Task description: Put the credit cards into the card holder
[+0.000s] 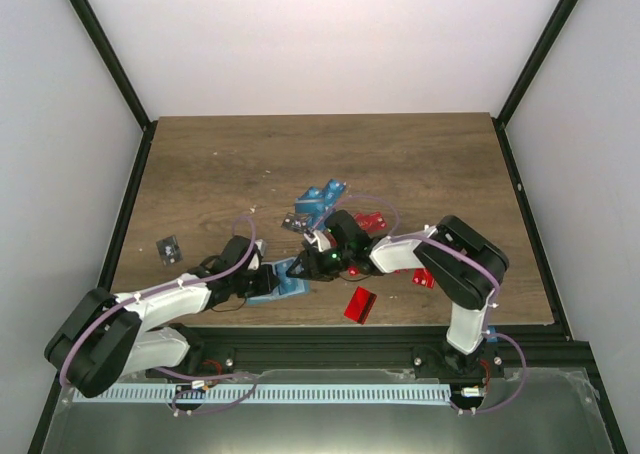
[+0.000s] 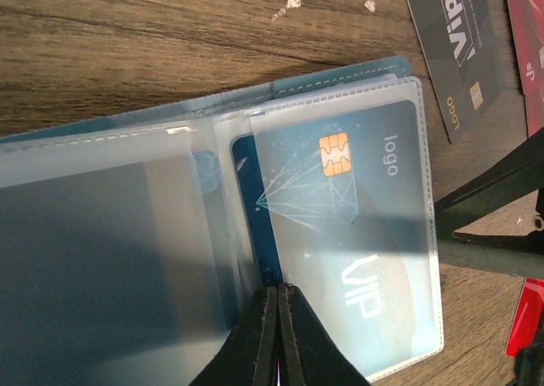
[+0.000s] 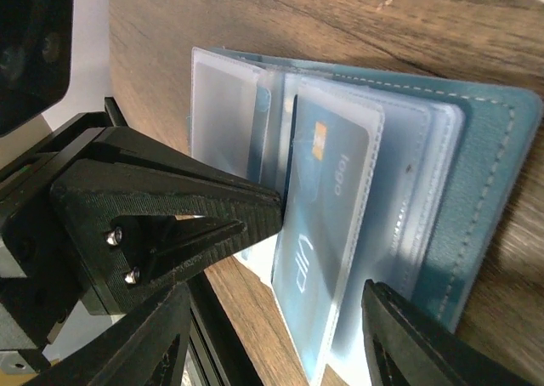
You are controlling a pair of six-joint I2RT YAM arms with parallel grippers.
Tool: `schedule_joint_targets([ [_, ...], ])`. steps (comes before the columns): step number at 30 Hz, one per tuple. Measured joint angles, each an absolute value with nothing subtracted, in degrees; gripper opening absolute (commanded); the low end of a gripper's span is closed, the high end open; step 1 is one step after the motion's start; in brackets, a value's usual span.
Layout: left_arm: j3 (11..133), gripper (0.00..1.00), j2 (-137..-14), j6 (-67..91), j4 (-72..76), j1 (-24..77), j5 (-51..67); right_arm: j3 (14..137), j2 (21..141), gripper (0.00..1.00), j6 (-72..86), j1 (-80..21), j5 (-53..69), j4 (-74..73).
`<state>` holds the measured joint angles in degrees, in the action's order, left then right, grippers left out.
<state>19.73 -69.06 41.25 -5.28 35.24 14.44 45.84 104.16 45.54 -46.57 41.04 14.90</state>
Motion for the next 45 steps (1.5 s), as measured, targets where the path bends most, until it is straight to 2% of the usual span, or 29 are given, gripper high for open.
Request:
schedule_joint_targets([
  [18,19.5,0.04,-67.7,41.2,-6.1,35.2,14.1,47.7,104.8,0.57,46.7,-48.5,42.0,15.8],
  [32,24.4,0.05,-56.0,40.9,-19.4,35.2,11.2,48.4,105.5,0.57,47.6,-49.1,41.3,15.0],
  [39,27.3,0.06,-50.0,41.3,-25.2,34.9,7.6,56.5,105.8,0.6,48.5,-53.1,39.8,8.2],
  [45,30.8,0.09,-42.0,42.5,-28.9,34.6,3.6,60.0,105.1,0.62,48.8,-57.6,43.9,9.6],
])
